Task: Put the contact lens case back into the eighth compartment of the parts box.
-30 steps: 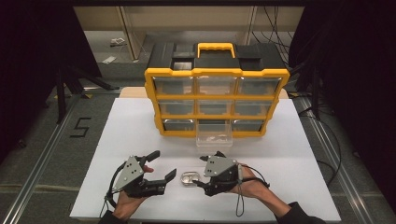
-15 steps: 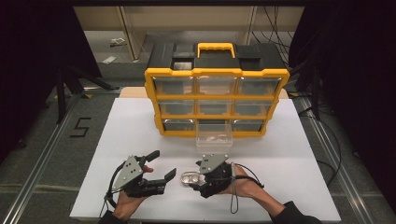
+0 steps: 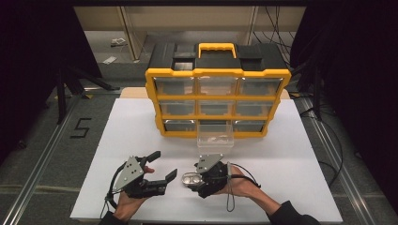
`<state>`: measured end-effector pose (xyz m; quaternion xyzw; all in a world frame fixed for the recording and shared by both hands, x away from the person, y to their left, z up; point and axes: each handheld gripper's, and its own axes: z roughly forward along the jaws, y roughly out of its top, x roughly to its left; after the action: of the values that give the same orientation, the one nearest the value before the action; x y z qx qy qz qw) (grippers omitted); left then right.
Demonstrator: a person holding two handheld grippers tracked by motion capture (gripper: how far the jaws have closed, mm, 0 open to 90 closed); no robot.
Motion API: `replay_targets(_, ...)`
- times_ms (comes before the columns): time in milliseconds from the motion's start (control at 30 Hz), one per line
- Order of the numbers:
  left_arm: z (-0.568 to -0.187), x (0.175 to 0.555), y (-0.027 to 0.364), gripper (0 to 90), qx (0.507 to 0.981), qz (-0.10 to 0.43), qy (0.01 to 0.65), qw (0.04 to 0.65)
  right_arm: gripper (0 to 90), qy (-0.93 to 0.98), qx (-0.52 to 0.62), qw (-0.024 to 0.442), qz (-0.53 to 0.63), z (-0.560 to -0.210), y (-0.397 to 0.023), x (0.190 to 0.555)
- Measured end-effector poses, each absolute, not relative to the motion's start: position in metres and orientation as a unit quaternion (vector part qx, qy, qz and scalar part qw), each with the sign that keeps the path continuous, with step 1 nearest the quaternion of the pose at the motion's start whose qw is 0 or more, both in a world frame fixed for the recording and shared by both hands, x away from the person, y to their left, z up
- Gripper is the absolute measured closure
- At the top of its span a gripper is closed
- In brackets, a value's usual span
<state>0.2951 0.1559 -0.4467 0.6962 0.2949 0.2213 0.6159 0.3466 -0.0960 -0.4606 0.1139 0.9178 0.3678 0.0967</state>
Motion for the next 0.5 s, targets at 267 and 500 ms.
replay_targets(267,-0.447,0.295,0.156,17.2,0.696,0.221,0.294,0.616,27.1,0.922,0.12,0.084,0.359,-0.471,-0.091,0.352)
replay_targets(500,-0.447,0.295,0.156,17.2,0.697,0.221,0.294,0.616,28.2,0.921,0.122,0.087,0.358,-0.476,-0.088,0.355)
